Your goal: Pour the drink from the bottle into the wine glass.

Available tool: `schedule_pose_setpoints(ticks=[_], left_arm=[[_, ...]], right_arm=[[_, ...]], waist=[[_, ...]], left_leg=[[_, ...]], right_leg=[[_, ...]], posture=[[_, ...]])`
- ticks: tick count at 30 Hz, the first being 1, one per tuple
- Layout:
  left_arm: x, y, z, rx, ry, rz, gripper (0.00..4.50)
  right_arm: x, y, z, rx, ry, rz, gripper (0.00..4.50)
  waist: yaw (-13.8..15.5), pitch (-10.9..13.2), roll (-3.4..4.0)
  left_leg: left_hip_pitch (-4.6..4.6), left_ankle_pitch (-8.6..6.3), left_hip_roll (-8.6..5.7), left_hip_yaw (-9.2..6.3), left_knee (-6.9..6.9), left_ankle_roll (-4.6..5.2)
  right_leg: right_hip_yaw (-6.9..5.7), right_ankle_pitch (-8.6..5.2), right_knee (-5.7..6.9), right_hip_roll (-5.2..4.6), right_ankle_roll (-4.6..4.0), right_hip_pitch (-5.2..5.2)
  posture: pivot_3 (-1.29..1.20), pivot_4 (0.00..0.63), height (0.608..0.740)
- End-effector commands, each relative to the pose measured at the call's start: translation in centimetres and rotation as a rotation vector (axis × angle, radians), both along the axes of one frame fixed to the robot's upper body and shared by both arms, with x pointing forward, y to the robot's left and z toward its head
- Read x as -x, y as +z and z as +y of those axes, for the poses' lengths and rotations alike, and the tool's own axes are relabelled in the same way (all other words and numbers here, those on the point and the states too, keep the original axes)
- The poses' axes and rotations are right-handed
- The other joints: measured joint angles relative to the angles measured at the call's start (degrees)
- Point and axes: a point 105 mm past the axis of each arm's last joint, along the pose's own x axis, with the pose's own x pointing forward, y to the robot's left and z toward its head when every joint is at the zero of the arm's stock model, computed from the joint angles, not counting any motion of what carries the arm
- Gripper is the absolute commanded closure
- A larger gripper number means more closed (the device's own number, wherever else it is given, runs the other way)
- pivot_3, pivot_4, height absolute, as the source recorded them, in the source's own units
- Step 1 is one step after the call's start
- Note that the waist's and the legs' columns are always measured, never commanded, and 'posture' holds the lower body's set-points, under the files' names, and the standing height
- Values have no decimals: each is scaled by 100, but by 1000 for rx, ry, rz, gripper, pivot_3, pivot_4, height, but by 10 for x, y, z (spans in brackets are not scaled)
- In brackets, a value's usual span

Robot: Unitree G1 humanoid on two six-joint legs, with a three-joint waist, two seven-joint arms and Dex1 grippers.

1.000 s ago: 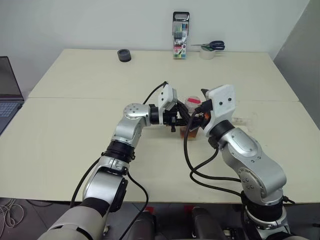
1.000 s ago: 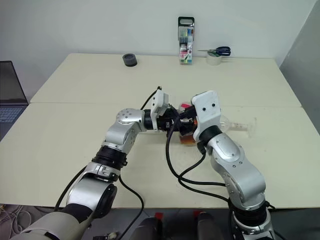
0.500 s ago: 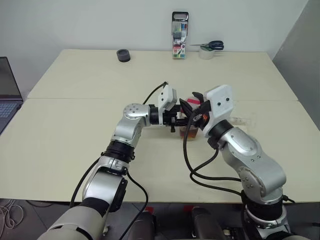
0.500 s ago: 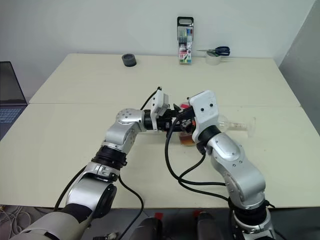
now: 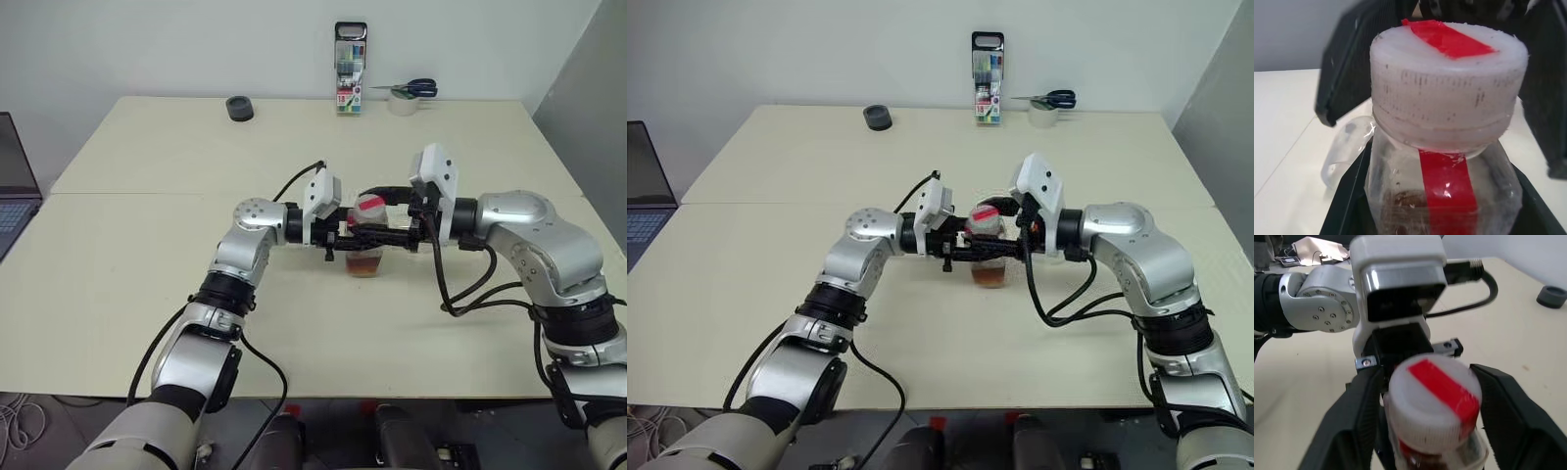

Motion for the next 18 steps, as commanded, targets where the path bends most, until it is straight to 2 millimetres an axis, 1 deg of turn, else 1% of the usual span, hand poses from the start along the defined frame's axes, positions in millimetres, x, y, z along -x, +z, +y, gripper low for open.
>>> schedule_pose_setpoints(ticks=[1,4,8,10,12,18], left_arm=[[-4,20,-1,62,28,-24,2712],[-6,21,-1,72,39,-3,2712],[-8,17,-2,57,51,-9,2712],[-9,16,-3,48,50,-14,2712],[-10,16,-4,44,48,-18,2712],[-10,14,-4,30,41,-33,2712]], right_arm=[[7,23,-11,-37,-115,-110,256],[13,23,-13,-80,-197,-111,238],[26,12,1,-169,-354,-162,238],[23,10,6,-224,-442,-177,238],[16,9,6,-273,-545,-191,238],[15,13,12,-323,-616,-231,238]], waist=[[8,0,0],[13,0,0],[13,-2,1],[-1,-2,0],[-9,-2,0],[-13,-2,0]], left_leg=[[-1,0,-1,-1,1,0],[-1,0,-1,-3,1,0],[0,4,4,-5,-2,-7],[-1,7,2,-1,-3,-12],[0,9,0,6,2,-15],[4,9,-1,3,5,-16]], right_leg=[[0,0,1,-2,0,0],[-1,0,2,-2,0,0],[-2,0,5,4,0,0],[3,0,11,4,0,-6],[9,0,17,3,0,-8],[7,0,31,5,0,-9]], posture=[[0,150,740],[0,150,740],[0,150,740],[0,150,740],[0,150,740],[0,150,740]])
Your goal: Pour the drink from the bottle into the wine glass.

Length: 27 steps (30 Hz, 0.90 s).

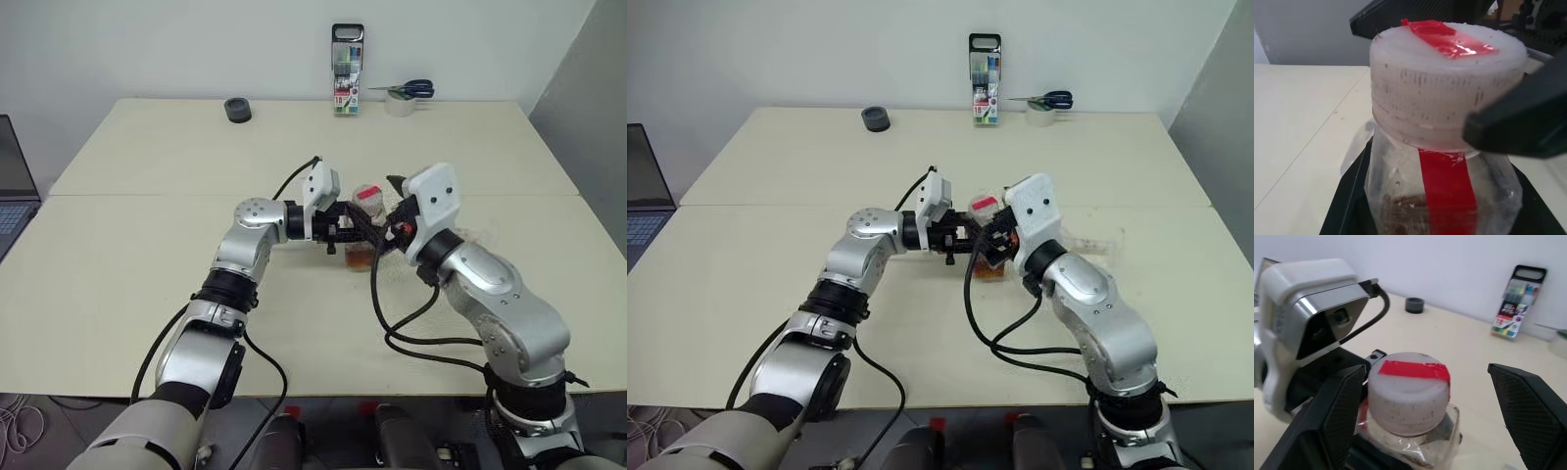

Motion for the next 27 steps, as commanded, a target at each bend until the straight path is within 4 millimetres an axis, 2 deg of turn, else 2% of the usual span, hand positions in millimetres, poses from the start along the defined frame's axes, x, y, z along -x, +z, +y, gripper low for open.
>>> schedule_pose_setpoints(ticks=[1,12,15,20,23,27], left_arm=[[1,16,-4,5,-23,-76,2712],[1,13,-5,-7,-25,-94,2712],[1,12,-5,-9,-25,-95,2712],[1,10,-5,-12,-26,-94,2712],[1,10,-5,-13,-28,-95,2712],[7,10,-3,-29,-80,-85,2714]], right_arm=[[4,13,0,-44,-39,-65,238],[-4,9,8,-54,-49,-28,238],[-5,10,8,-63,-56,-37,819],[-4,12,10,-68,-40,-37,2516],[-3,10,14,-69,-14,-24,2603],[2,12,28,138,355,-111,2603]], waist=[[-1,0,0],[-5,0,0],[-5,0,1],[-7,0,0],[-8,0,1],[-13,0,0]], left_leg=[[0,0,0,0,-1,0],[1,-1,0,0,-1,1],[1,-1,0,0,-1,1],[1,-1,0,-1,-1,1],[2,-1,0,-1,-1,1],[1,-9,-3,5,1,17]], right_leg=[[0,0,1,0,0,0],[0,0,4,1,0,-1],[0,0,5,1,0,-1],[0,0,7,1,0,-2],[0,0,8,1,0,-2],[2,0,2,0,0,-1]], posture=[[0,150,740],[0,150,740],[0,150,740],[0,150,740],[0,150,740],[0,150,740]])
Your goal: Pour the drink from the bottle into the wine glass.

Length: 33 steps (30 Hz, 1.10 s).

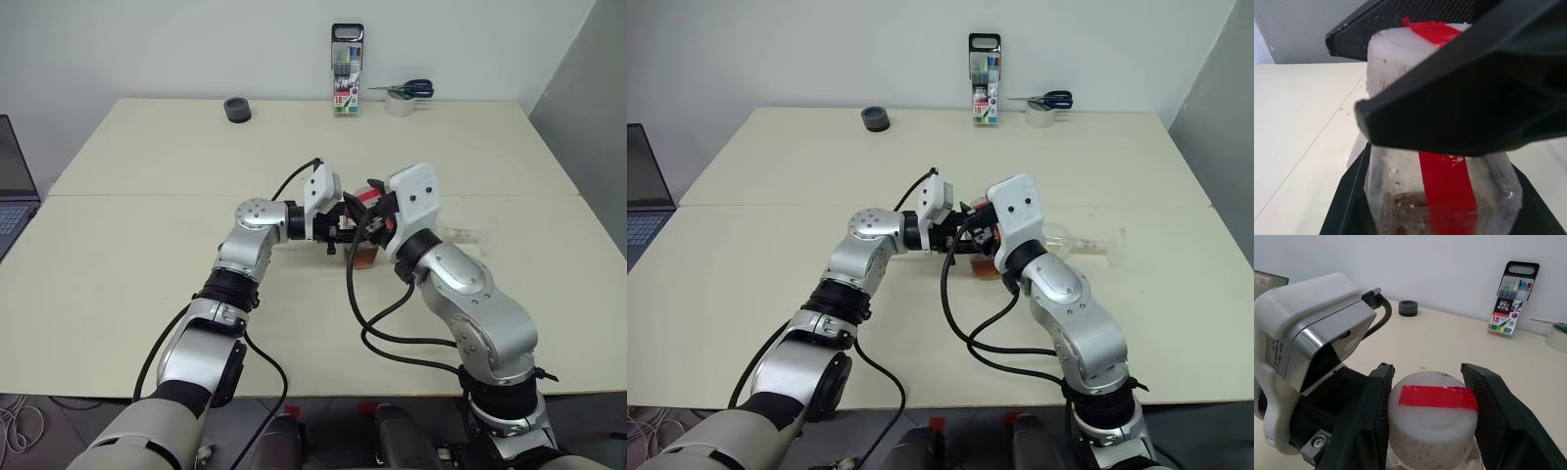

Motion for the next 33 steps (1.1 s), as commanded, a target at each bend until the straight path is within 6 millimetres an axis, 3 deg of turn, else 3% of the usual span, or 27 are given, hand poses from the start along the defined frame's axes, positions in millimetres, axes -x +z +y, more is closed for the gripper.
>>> schedule_pose_setpoints(ticks=[1,5,8,16,23,33], left_arm=[[9,13,-3,-19,-87,-52,2715],[10,15,0,-23,-91,-69,2718],[8,18,3,-7,-67,-75,2721],[6,19,6,3,-45,-67,2737],[3,21,9,7,-39,-51,2738],[2,27,6,7,-51,-40,2738]], right_arm=[[7,16,11,149,352,-93,2603],[-1,9,-2,284,590,52,2603],[-5,8,-8,286,613,108,2603],[-3,31,-23,172,471,55,0],[17,33,-21,117,319,-31,0],[0,27,-18,129,192,-75,0]], waist=[[-9,0,0],[-28,1,0],[-30,0,0],[2,0,0],[8,0,0],[4,0,0]], left_leg=[[1,-1,0,0,0,2],[15,-2,6,-1,-6,7],[13,-2,7,-7,-7,6],[2,4,4,-8,-1,-5],[0,5,4,-10,-2,-7],[2,4,3,-7,1,-4]], right_leg=[[-1,0,-2,0,0,1],[-4,0,-1,7,0,11],[-8,0,-1,7,0,11],[-7,0,2,-3,0,3],[-8,0,3,-3,0,2],[-7,0,7,0,0,2]], posture=[[0,150,740],[0,150,740],[0,150,740],[0,150,740],[0,150,740],[0,150,740]])
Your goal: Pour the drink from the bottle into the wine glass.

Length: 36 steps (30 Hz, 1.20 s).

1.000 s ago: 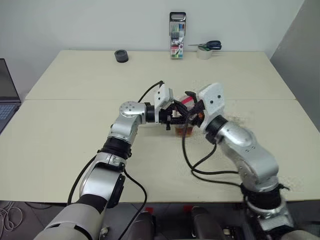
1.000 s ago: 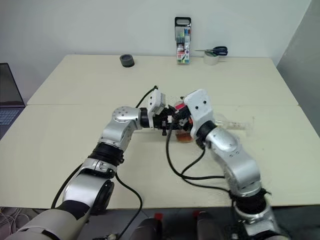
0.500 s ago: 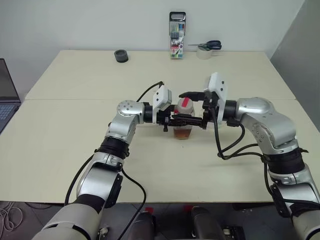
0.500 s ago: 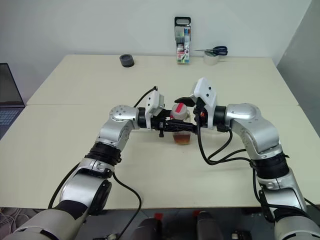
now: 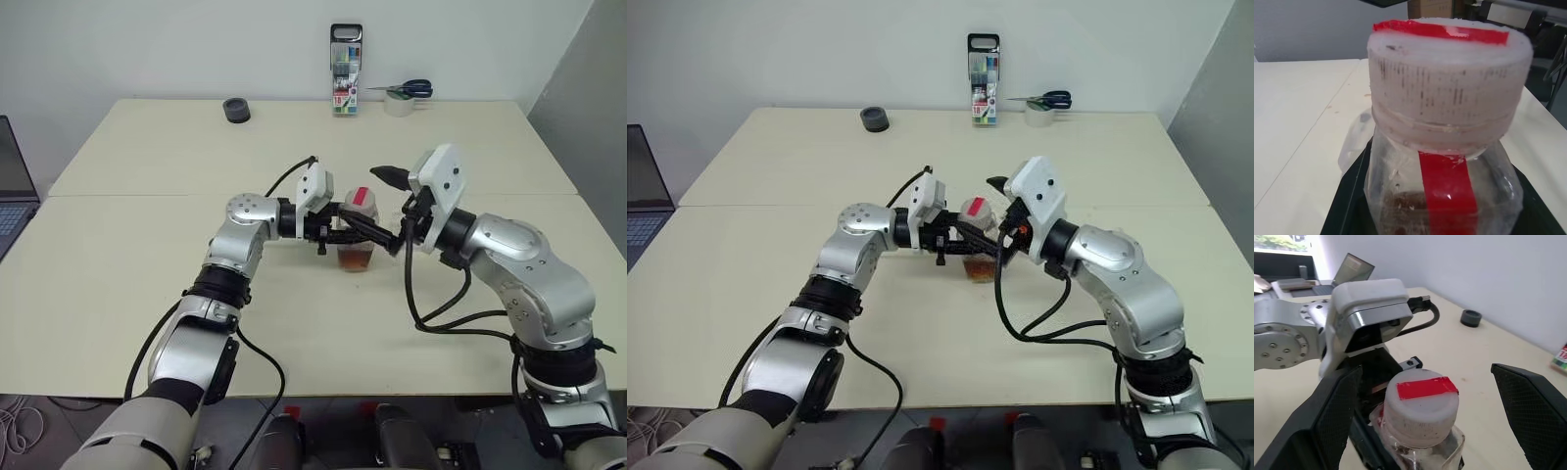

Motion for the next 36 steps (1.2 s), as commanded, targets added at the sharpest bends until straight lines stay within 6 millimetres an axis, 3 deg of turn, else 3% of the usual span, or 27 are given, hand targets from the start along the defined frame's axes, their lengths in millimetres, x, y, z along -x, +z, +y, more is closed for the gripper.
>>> schedule_pose_setpoints(ticks=[1,9,17,26,36], left_arm=[[1,20,-3,40,-20,-49,2738],[2,20,-3,34,-28,-54,2738],[1,15,2,18,-23,-50,2738],[-3,19,2,28,-13,-44,2739],[-4,23,2,29,-19,-41,2739]], right_arm=[[-3,11,-3,5,-33,-70,0],[-11,14,-27,-44,-132,-57,0],[-2,13,-44,-45,-166,-38,0],[26,10,-13,-15,14,-1,0],[10,14,4,-6,0,-45,0]], waist=[[0,0,0],[1,0,0],[3,0,0],[0,0,0],[-1,0,0]], left_leg=[[0,0,0,0,0,-1],[0,0,1,0,-1,0],[0,-1,0,0,0,2],[1,-5,3,0,-2,9],[0,-4,1,0,0,7]], right_leg=[[0,0,0,0,0,0],[0,0,-1,0,0,0],[1,0,0,0,0,0],[1,0,0,3,0,0],[1,0,0,2,0,0]], posture=[[0,150,740],[0,150,740],[0,150,740],[0,150,740],[0,150,740]])
